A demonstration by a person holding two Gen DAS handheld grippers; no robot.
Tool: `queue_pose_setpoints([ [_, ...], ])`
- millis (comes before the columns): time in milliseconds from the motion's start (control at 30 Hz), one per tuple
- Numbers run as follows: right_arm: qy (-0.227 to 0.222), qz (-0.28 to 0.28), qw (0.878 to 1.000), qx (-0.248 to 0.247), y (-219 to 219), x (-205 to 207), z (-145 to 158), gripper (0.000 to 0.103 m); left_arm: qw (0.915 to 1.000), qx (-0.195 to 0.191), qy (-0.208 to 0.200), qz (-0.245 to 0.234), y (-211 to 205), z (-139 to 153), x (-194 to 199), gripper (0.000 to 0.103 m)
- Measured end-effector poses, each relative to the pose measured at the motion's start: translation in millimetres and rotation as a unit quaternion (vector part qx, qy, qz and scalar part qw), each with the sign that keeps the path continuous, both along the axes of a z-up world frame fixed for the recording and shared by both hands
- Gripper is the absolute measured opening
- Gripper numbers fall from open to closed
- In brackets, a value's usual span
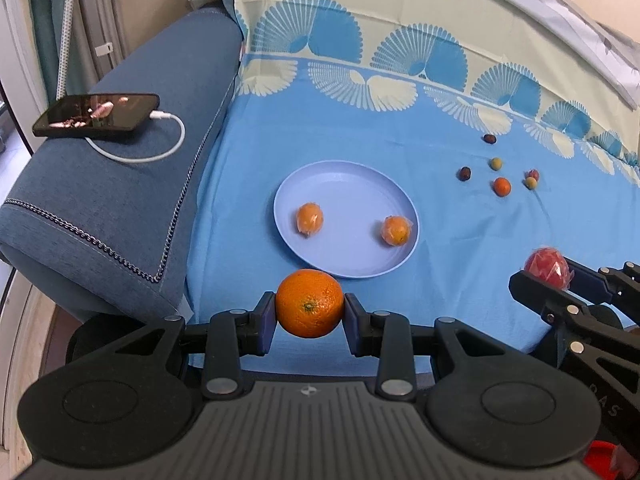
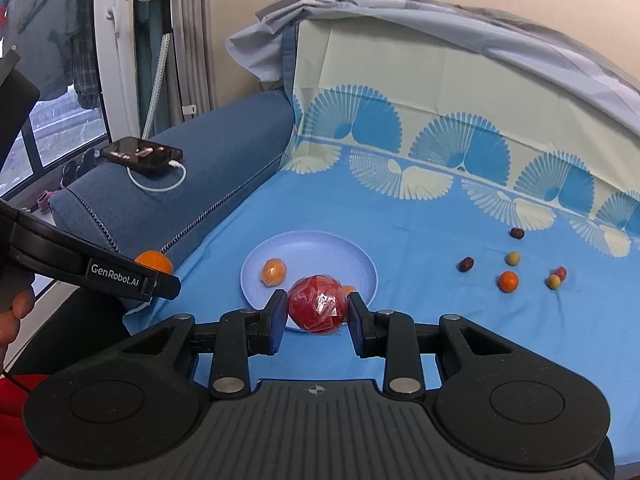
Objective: Organize fruits
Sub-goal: 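Carry the orange and red plum to the plate and open both tools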
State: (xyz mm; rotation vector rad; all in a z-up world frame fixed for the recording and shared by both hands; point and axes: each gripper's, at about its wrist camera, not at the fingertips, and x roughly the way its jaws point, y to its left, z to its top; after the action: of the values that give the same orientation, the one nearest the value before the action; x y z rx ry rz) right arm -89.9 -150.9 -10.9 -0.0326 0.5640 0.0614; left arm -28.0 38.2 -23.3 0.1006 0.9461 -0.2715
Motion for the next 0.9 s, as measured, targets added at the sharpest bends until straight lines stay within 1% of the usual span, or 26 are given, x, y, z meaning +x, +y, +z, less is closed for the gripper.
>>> queue_pose_setpoints([
  [233, 0.027, -0.003, 1.0, 0.006, -4.8, 20.2, -12.8, 0.034, 0.9998, 0.005, 0.018, 0.0, -5.4, -8.7, 24.2, 0.039],
  [433, 0.051, -0.004, 0.999, 0.02, -9.0, 55.5, -25.9, 0.034, 0.9997, 0.015, 0.02, -0.005, -20.7, -11.8, 63.0, 0.039],
  [533, 0.062, 0.001, 0.998, 0.02, -10.3, 77.8, -33.8, 0.034, 0.9994, 0.014, 0.03, -0.006, -29.4, -17.5, 87.1, 0.039],
  [733, 0.079, -0.001, 0.997, 0.023, -18.6, 119.5, -50.6, 0.034, 0.9984, 0.031, 0.047, -0.009, -48.6, -40.6, 138.7, 0.039],
  [900, 0.099, -0.003, 0.995, 0.02, -24.2, 152.5, -70.6, 0.034, 0.997, 0.045, 0.061, -0.014, -60.4, -63.8, 170.1, 0.039],
])
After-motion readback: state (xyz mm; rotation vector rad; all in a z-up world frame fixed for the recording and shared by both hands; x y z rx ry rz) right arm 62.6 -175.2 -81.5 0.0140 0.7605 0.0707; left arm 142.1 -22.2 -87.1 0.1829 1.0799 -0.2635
